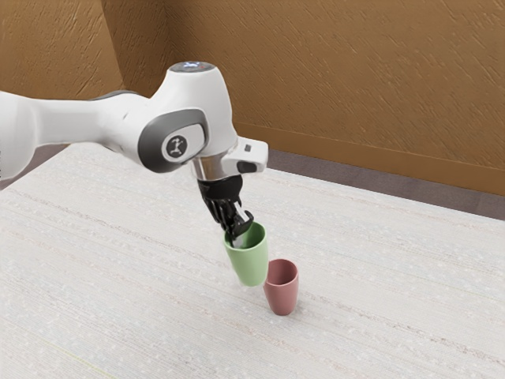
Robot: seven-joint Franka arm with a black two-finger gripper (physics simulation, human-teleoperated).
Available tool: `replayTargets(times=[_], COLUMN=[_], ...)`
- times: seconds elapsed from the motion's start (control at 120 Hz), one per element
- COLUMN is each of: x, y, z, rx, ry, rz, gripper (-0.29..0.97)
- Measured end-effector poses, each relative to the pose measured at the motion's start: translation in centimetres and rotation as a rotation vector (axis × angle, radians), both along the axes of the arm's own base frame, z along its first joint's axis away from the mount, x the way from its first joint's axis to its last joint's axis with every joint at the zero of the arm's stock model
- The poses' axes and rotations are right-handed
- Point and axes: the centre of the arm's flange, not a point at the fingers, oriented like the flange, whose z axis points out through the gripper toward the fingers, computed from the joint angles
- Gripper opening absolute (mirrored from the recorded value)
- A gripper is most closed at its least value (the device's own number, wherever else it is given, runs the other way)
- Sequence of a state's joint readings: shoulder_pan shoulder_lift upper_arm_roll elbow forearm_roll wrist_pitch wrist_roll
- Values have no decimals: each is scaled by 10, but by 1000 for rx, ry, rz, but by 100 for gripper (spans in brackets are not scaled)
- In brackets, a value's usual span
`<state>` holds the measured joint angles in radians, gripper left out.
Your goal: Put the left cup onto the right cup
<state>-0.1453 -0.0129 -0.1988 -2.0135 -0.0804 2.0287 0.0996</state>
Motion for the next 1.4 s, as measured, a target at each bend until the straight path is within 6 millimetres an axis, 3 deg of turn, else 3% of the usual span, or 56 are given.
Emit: replayTargets(times=[0.192,0.492,0.875,1.4], x=[15,45,58,73], y=[-9,-10,-11,-9], z=[5,-6,-30,-45], rx=[-14,-30,-17,-13], ry=[-10,0,27,32], rz=[-11,-1,-6,-2], gripper=[-11,-11,-11,-11])
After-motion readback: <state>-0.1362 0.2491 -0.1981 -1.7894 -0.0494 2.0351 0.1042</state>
